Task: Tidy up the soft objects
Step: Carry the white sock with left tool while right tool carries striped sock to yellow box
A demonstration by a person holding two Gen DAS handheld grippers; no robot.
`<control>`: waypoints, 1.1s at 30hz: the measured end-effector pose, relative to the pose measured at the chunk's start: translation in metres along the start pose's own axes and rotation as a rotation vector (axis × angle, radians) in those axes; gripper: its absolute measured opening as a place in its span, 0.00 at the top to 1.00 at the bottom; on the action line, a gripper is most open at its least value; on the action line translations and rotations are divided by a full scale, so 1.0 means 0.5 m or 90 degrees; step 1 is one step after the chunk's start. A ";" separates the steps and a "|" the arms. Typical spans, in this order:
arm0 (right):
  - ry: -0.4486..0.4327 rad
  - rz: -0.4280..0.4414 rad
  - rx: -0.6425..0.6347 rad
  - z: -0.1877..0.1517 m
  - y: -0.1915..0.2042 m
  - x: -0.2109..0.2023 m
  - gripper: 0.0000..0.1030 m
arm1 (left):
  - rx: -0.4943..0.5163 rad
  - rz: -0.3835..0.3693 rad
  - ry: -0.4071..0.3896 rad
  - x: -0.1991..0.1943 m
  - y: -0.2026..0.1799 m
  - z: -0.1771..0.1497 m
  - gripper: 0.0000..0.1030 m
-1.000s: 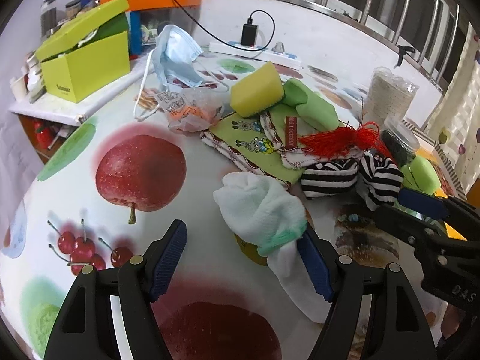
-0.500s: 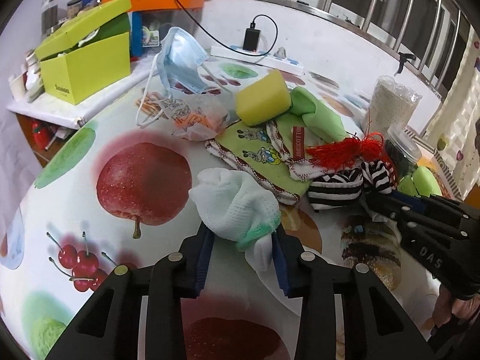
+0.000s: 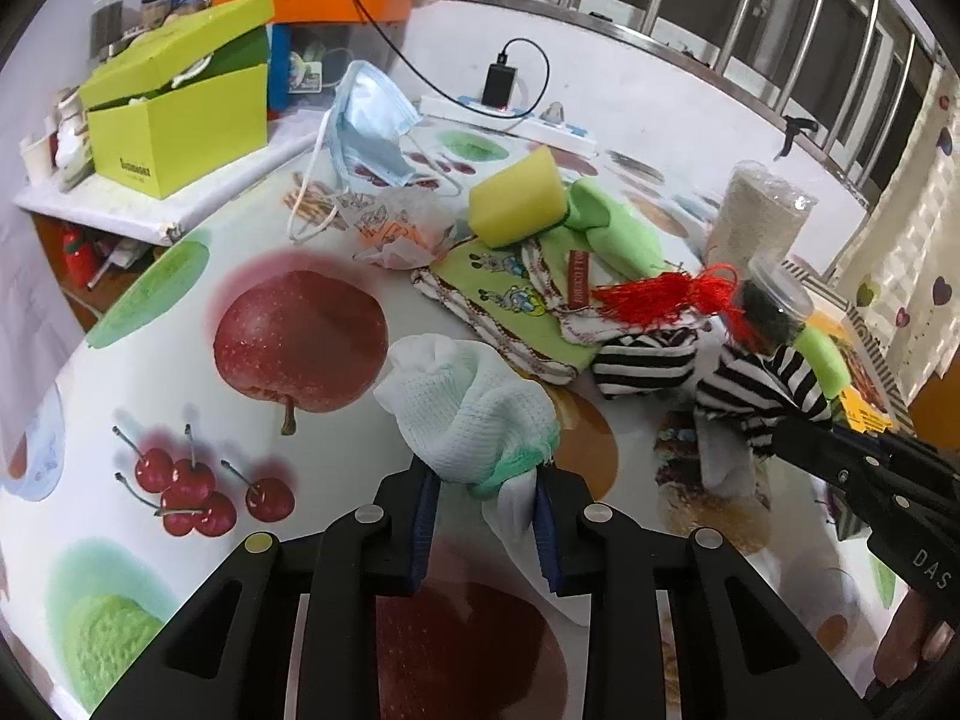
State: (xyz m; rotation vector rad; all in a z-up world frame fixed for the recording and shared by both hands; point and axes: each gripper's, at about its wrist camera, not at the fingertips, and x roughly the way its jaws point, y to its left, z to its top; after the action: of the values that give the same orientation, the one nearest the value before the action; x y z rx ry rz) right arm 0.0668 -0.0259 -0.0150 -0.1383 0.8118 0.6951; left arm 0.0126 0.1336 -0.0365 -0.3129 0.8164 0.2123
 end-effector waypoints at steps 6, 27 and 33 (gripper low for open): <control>-0.038 0.058 0.035 -0.005 -0.015 -0.043 0.92 | 0.009 -0.006 -0.014 -0.028 -0.013 -0.002 0.74; -0.123 0.074 0.041 -0.005 -0.029 -0.141 0.92 | 0.068 -0.063 -0.063 -0.099 -0.089 0.002 0.74; -0.127 0.030 0.051 -0.023 -0.049 -0.164 0.92 | 0.108 -0.093 -0.065 -0.107 -0.140 0.001 0.74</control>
State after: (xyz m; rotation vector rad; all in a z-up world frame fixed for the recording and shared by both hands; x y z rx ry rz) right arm 0.0353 -0.0914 0.0314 0.0234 0.6527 0.7079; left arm -0.0013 0.0647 0.0170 -0.1999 0.7023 0.0211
